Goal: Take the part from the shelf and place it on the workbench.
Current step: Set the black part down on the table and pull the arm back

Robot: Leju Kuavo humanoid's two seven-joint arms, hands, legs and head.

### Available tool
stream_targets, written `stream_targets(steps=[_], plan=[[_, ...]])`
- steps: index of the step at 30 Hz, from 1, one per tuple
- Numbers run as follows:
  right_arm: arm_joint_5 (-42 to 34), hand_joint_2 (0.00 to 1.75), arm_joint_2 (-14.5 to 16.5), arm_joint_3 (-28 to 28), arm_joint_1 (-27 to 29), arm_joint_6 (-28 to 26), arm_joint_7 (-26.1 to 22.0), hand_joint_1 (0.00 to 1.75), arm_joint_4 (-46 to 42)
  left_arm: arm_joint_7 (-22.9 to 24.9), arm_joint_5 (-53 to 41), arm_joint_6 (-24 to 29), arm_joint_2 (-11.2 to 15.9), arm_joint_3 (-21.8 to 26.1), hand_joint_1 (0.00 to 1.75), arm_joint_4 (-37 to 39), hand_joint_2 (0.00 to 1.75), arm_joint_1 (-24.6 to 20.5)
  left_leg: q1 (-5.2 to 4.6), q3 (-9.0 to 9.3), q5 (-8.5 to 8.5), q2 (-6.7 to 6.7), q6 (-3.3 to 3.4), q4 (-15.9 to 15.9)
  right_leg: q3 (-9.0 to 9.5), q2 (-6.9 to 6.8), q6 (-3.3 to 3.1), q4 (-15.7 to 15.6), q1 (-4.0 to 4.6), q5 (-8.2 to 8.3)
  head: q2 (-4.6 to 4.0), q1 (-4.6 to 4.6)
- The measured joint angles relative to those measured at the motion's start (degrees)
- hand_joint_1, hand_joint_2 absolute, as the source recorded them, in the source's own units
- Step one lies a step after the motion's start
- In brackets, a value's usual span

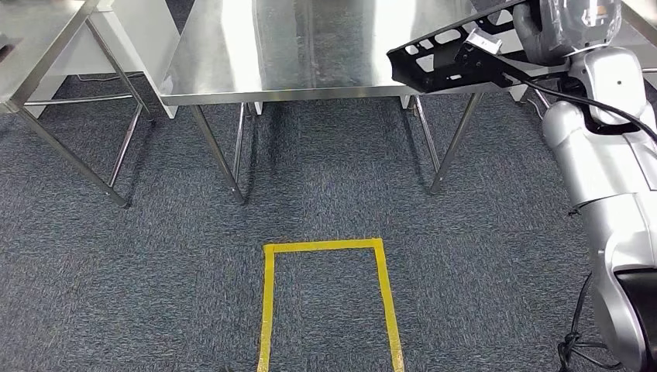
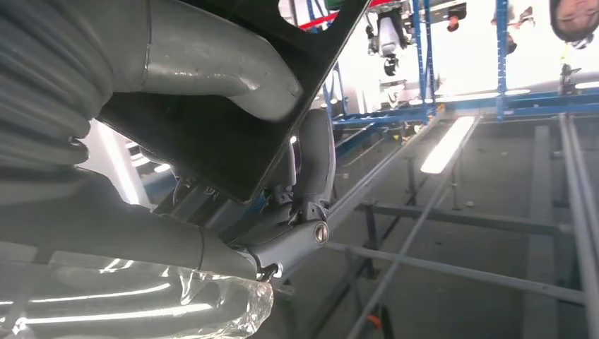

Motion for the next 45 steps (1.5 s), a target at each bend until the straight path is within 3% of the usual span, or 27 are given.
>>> stream_targets(steps=[2, 4, 5, 6, 8, 9, 10, 12, 14, 17, 19, 20, 21, 22, 23, 25, 27, 29, 32, 34, 35, 36, 38, 39, 40, 42, 45], plan=[[0.07, 1.75, 0.43, 0.22, 0.36, 0.04, 0.00, 1.75, 0.26, -0.03, 0.07, 0.05, -0.02, 0.13, 0.00, 0.01, 1.75, 0.16, 0.04, -4.79, -3.40, -0.02, -0.40, 6.10, 1.28, 0.29, -0.60, -0.08, 0.18, -1.11, 0.00, -0.33], [0.15, 1.75, 0.83, 0.51, 0.61, 0.01, 0.00, 1.75, 0.59, -0.05, 0.19, 0.15, -0.02, 0.27, 0.00, 0.01, 1.75, 0.30, 0.03, -7.62, -6.31, -0.01, -0.32, 6.92, 2.76, 0.59, -0.67, -0.08, 0.38, -2.36, 0.00, -0.63], [0.18, 1.75, 1.01, 0.65, 0.61, -0.02, 0.00, 1.75, 0.75, -0.07, 0.27, 0.21, -0.01, 0.34, 0.00, 0.01, 1.75, 0.35, -0.02, -7.91, -5.62, -0.02, -0.01, 4.99, 3.57, 0.68, -0.66, -0.09, 0.53, -2.99, 0.00, -0.74], [0.21, 1.75, 1.23, 0.78, 0.55, -0.05, -0.01, 1.75, 0.90, -0.10, 0.38, 0.31, 0.01, 0.40, 0.00, 0.01, 1.75, 0.41, -0.15, -7.59, -3.11, -0.02, 0.56, 1.73, 4.48, 0.76, -0.63, -0.11, 0.70, -3.67, 0.00, -0.83], [0.21, 1.75, 1.77, 0.99, 0.32, -0.08, -0.03, 1.75, 1.28, -0.15, 0.56, 0.49, 0.19, 0.50, 0.00, 0.01, 1.75, 0.60, -0.69, -6.26, 4.62, -0.20, 2.03, -5.44, 6.03, 0.98, -0.44, -0.21, 1.00, -4.89, -0.01, -0.85], [0.22, 1.75, 2.17, 1.10, 0.08, -0.09, -0.07, 1.75, 1.52, -0.18, 0.62, 0.56, 0.29, 0.55, 0.00, 0.01, 1.75, 0.67, -0.99, -5.55, 7.20, -0.30, 2.61, -7.68, 6.59, 1.13, -0.17, -0.37, 1.13, -5.40, -0.01, -0.78], [0.25, 1.75, 2.53, 1.17, -0.21, -0.12, -0.10, 1.75, 1.76, -0.19, 0.67, 0.60, 0.38, 0.58, 0.00, 0.01, 1.75, 0.70, -1.25, -5.06, 8.46, -0.38, 2.97, -8.78, 7.01, 1.29, 0.20, -0.44, 1.22, -5.64, -0.01, -0.78], [0.49, 1.75, 3.34, 1.35, -0.98, -0.18, -0.14, 1.75, 2.19, -0.20, 0.76, 0.68, 0.38, 0.60, 0.00, 0.01, 1.75, 0.60, -1.42, -3.75, 8.11, -0.34, 3.25, -9.52, 7.40, 1.44, 1.09, -0.21, 1.59, -5.68, -0.01, -0.76], [0.77, 1.75, 4.21, 1.53, -1.81, -0.27, -0.13, 1.75, 2.93, -0.17, 0.91, 0.78, 0.36, 0.64, 0.00, -0.01, 1.75, 0.51, -1.36, -2.29, 8.02, -0.36, 3.58, -10.42, 5.89, 1.29, 1.40, 2.98, 1.75, -5.55, -0.01, -0.57], [1.02, 1.75, 6.32, 1.93, -2.85, -0.38, -0.10, 1.75, 4.99, -0.03, 0.95, 1.01, 0.34, 0.77, 0.00, -0.01, 1.75, 0.25, -1.31, -0.96, 7.10, -0.42, 3.93, -10.85, -1.23, 1.10, 1.27, 13.30, 1.55, -7.82, 0.00, -0.10], [1.26, 1.75, 8.01, 2.26, -2.97, -0.30, -0.04, 1.75, 6.47, 0.13, 0.83, 1.10, 0.28, 0.79, 0.00, 0.00, 1.75, 0.24, -1.32, 0.02, 6.13, -0.59, 3.86, -10.84, -4.63, 1.08, 1.36, 16.16, 1.49, -9.95, 0.00, 0.13], [1.44, 1.75, 8.86, 2.45, -3.00, -0.20, -0.02, 1.75, 7.16, 0.19, 0.79, 1.12, 0.25, 0.79, 0.00, 0.01, 1.75, 0.28, -1.32, 0.63, 5.59, -0.74, 3.76, -10.79, -4.95, 1.06, 1.66, 14.77, 1.47, -9.70, 0.00, 0.25], [1.60, 1.75, 9.65, 2.66, -3.08, -0.04, -0.01, 1.75, 7.73, 0.22, 0.78, 1.14, 0.21, 0.80, 0.00, 0.01, 1.75, 0.30, -1.32, 1.26, 5.03, -0.91, 3.61, -10.71, -4.45, 1.04, 2.23, 11.65, 1.44, -8.18, 0.00, 0.37], [1.75, 1.75, 10.36, 2.85, -3.22, 0.15, 0.00, 1.75, 8.19, 0.24, 0.77, 1.16, 0.16, 0.81, 0.00, 0.01, 1.75, 0.32, -1.32, 1.80, 4.44, -1.08, 3.41, -10.58, -3.43, 0.94, 2.96, 7.30, 1.40, -5.37, 0.00, 0.50], [1.87, 1.75, 11.06, 3.05, -3.40, 0.42, -0.04, 1.75, 8.66, 0.27, 0.77, 1.16, 0.11, 0.83, 0.00, 0.02, 1.75, 0.32, -1.37, 2.26, 3.84, -1.21, 3.15, -10.36, -2.52, 0.80, 3.24, 3.41, 1.47, -2.39, -0.01, 0.61], [2.01, 1.75, 12.46, 3.51, -3.84, 1.03, -0.20, 1.75, 9.51, 0.33, 0.77, 1.16, 0.04, 0.91, 0.00, 0.03, 1.75, 0.24, -1.46, 2.51, 2.94, -1.36, 2.53, -10.03, -1.16, 0.56, 2.14, -0.72, 1.76, 1.21, -0.01, 0.74], [1.96, 1.75, 13.83, 3.91, -4.22, 1.44, -0.75, 1.75, 10.10, 0.39, 0.67, 1.16, -0.05, 0.98, 0.00, 0.03, 1.75, 0.14, -1.49, 2.59, 2.58, -1.39, 2.03, -9.60, -0.44, 0.54, 0.35, -0.91, 1.74, 1.23, -0.01, 0.61], [1.80, 1.75, 14.93, 4.15, -4.49, 1.51, -1.68, 1.75, 10.44, 0.42, 0.55, 1.18, -0.09, 1.04, 0.00, 0.01, 1.75, 0.05, -1.43, 1.69, 2.34, -1.13, 1.54, -7.24, 0.53, 0.52, -0.46, -1.18, 1.28, 0.92, 0.00, 0.39], [1.58, 1.75, 16.43, 4.59, -4.75, 1.44, -3.05, 1.75, 11.00, 0.46, 0.52, 1.22, -0.16, 1.20, 0.00, -0.01, 1.75, -0.09, -0.81, -4.17, -0.69, -0.48, 0.31, 2.63, 1.92, 0.55, -1.60, -1.44, 1.05, -0.03, 0.00, -0.31], [1.37, 1.75, 17.18, 4.96, -4.74, 1.38, -3.80, 1.75, 11.34, 0.61, 0.49, 1.28, -0.18, 1.22, 0.00, 0.00, 1.75, -0.04, -0.29, -8.15, -2.89, -0.27, -0.38, 7.57, 2.65, 0.66, -1.74, -1.43, 1.06, -0.74, 0.00, -0.63], [1.30, 1.75, 17.47, 5.15, -4.73, 1.36, -4.15, 1.75, 11.53, 0.68, 0.46, 1.35, -0.18, 1.22, 0.00, 0.01, 1.75, -0.01, -0.07, -8.92, -2.23, -0.18, -0.60, 7.43, 3.15, 0.71, -1.61, -1.42, 1.05, -1.14, 0.00, -0.73], [1.26, 1.75, 17.71, 5.36, -4.73, 1.36, -4.45, 1.75, 11.72, 0.73, 0.44, 1.44, -0.18, 1.23, 0.00, 0.01, 1.75, 0.02, 0.13, -8.59, -0.12, -0.08, -0.70, 5.15, 3.76, 0.75, -1.45, -1.42, 1.04, -1.58, 0.00, -0.81], [1.17, 1.75, 18.19, 5.72, -4.74, 1.38, -4.87, 1.75, 11.96, 0.75, 0.42, 1.58, -0.15, 1.26, 0.00, 0.01, 1.75, 0.04, 0.35, -5.81, 5.70, 0.14, -0.57, -2.96, 5.08, 0.78, -1.01, -1.41, 1.05, -2.53, 0.00, -0.93], [1.09, 1.75, 18.39, 5.89, -4.83, 1.40, -5.00, 1.75, 12.03, 0.75, 0.42, 1.61, -0.13, 1.27, 0.00, 0.01, 1.75, 0.02, 0.24, -4.47, 7.15, 0.26, -0.34, -6.54, 5.51, 0.81, -0.70, -1.39, 1.13, -2.95, -0.01, -0.99], [1.01, 1.75, 18.53, 6.04, -4.95, 1.42, -5.07, 1.75, 12.07, 0.75, 0.39, 1.61, -0.12, 1.28, 0.00, 0.01, 1.75, -0.02, 0.09, -3.48, 7.85, 0.32, -0.02, -8.62, 5.72, 0.83, -0.32, -1.34, 1.25, -3.32, -0.01, -1.07], [0.90, 1.75, 18.65, 6.27, -5.16, 1.44, -5.13, 1.75, 12.16, 0.75, 0.34, 1.57, -0.11, 1.29, 0.00, 0.01, 1.75, -0.08, -0.24, -2.86, 7.32, 0.30, 0.53, -9.50, 5.73, 0.85, 0.35, -1.26, 1.47, -3.87, -0.01, -1.01], [0.88, 1.75, 18.67, 6.36, -5.18, 1.44, -5.14, 1.75, 12.21, 0.75, 0.31, 1.55, -0.10, 1.29, 0.00, 0.01, 1.75, -0.07, -0.31, -2.74, 7.51, 0.19, 0.71, -9.34, 5.78, 0.82, 0.60, -1.25, 1.49, -4.09, 0.00, -0.86]])
